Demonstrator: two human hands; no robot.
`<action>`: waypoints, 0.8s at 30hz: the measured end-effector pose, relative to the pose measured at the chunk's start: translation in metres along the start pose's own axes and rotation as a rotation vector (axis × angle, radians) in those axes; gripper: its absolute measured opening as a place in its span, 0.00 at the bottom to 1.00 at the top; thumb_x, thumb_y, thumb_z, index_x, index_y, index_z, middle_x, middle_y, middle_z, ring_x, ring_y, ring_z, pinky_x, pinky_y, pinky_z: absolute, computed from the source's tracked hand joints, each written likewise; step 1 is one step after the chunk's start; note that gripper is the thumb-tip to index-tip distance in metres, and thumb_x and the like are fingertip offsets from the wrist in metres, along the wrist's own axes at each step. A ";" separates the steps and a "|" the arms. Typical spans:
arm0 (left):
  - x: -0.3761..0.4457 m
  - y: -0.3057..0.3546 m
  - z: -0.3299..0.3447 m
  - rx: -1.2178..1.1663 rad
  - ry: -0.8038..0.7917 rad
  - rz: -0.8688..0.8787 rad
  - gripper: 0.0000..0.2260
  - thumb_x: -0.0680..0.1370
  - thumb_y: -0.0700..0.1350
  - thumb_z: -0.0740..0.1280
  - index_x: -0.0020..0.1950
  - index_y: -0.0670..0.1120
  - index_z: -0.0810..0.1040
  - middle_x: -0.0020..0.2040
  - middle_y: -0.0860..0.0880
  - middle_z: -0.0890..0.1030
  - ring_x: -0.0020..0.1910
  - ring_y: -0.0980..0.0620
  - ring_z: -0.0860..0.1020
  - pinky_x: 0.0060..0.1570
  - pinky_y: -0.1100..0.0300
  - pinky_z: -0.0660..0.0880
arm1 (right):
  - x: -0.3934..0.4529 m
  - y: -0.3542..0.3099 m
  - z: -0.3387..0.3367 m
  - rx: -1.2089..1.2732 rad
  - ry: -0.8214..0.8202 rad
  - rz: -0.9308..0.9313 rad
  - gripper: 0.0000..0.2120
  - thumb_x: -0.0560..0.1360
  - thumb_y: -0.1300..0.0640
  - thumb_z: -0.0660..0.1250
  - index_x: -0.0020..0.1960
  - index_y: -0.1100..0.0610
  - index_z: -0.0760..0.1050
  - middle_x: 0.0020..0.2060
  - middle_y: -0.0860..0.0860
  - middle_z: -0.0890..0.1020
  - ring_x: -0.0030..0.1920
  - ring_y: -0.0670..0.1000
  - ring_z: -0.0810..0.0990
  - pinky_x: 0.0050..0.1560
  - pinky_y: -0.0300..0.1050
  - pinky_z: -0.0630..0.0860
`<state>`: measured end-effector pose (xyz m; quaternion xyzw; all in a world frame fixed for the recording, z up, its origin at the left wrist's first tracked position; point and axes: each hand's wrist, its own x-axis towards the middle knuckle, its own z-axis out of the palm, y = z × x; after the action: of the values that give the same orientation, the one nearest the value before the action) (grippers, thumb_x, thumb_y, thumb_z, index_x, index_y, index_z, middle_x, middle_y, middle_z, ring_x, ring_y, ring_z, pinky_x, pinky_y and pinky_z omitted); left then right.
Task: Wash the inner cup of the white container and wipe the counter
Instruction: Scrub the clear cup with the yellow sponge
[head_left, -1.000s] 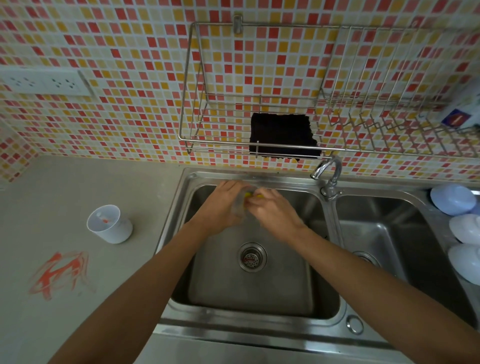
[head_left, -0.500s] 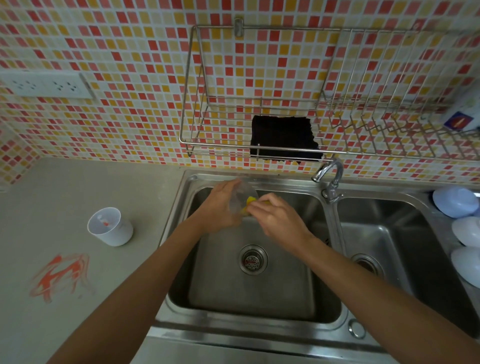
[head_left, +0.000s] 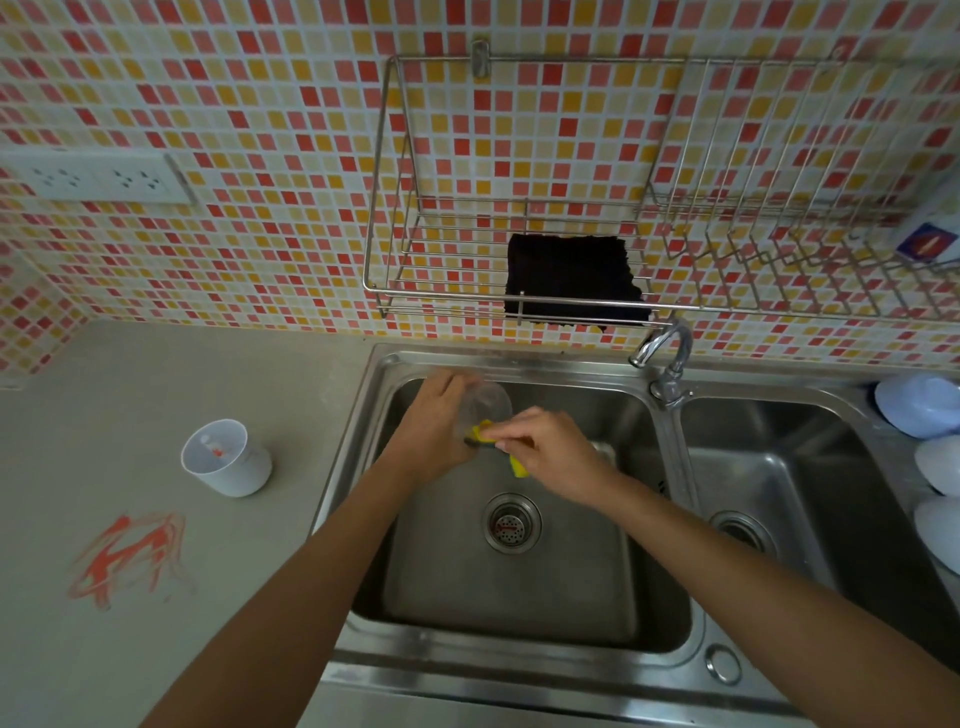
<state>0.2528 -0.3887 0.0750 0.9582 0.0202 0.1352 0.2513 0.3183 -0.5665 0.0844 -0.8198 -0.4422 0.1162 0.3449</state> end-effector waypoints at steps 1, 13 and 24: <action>0.000 0.002 0.000 0.000 -0.024 0.018 0.34 0.62 0.42 0.78 0.66 0.41 0.72 0.61 0.44 0.74 0.61 0.46 0.71 0.61 0.65 0.64 | 0.002 0.005 -0.001 -0.201 0.009 -0.127 0.12 0.74 0.61 0.69 0.56 0.51 0.82 0.45 0.49 0.84 0.48 0.51 0.78 0.47 0.44 0.76; 0.004 0.005 -0.004 -0.014 -0.099 0.064 0.34 0.63 0.47 0.78 0.66 0.42 0.72 0.62 0.45 0.74 0.61 0.48 0.71 0.61 0.61 0.65 | 0.002 0.005 0.006 -0.130 0.026 0.035 0.12 0.75 0.64 0.67 0.54 0.53 0.83 0.48 0.51 0.84 0.49 0.48 0.76 0.53 0.40 0.74; 0.009 0.005 -0.006 -0.068 -0.137 0.045 0.38 0.60 0.45 0.80 0.68 0.45 0.71 0.63 0.47 0.73 0.61 0.51 0.71 0.61 0.63 0.65 | -0.007 0.009 -0.006 -0.461 0.094 -0.266 0.17 0.65 0.66 0.72 0.53 0.56 0.82 0.49 0.47 0.84 0.52 0.53 0.77 0.53 0.46 0.77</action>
<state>0.2592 -0.3889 0.0848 0.9563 -0.0231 0.0754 0.2816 0.3232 -0.5782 0.0818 -0.8158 -0.5443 -0.0724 0.1814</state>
